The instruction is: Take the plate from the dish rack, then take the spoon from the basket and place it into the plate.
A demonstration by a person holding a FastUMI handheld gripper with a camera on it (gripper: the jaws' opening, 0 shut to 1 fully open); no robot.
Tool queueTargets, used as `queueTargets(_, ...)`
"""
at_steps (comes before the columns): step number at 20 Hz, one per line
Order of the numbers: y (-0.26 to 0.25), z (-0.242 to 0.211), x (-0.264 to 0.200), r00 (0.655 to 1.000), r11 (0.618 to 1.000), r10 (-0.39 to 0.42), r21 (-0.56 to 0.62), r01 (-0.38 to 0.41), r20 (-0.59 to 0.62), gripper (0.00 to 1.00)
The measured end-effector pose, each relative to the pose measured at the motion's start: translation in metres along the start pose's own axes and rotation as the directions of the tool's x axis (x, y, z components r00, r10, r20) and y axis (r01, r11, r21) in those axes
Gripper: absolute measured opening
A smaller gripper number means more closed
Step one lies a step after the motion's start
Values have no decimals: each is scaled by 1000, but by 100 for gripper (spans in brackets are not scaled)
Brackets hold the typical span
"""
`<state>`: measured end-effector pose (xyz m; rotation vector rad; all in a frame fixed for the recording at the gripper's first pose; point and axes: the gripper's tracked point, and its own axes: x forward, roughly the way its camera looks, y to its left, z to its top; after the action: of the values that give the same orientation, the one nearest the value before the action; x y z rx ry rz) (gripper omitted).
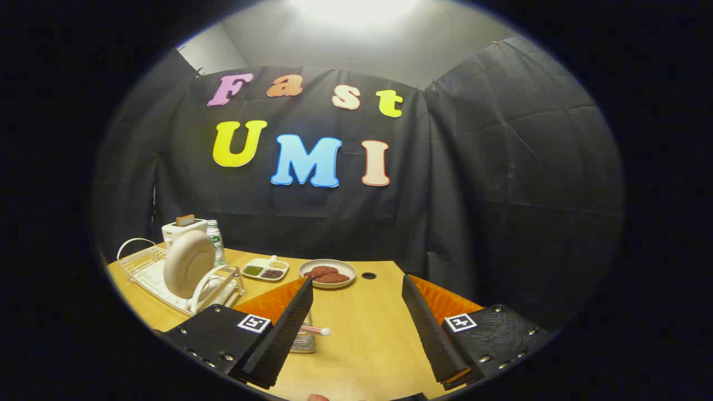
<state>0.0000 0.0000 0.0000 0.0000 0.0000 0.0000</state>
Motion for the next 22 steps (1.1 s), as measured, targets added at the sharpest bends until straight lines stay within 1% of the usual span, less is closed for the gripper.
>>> queueTargets(3,57,4,-3,996,996,86,18,-86,-36,98)
queueTargets(6,116,13,2,983,985,173,33,-171,-58,98)
queueTargets(9,167,27,12,971,973,231,41,-228,-62,98)
queueTargets(12,209,36,29,967,970,242,42,-240,-83,97)
queueTargets(15,239,38,45,964,972,233,34,-231,-123,88)
queueTargets(22,275,17,77,952,980,180,-35,-195,-249,88)
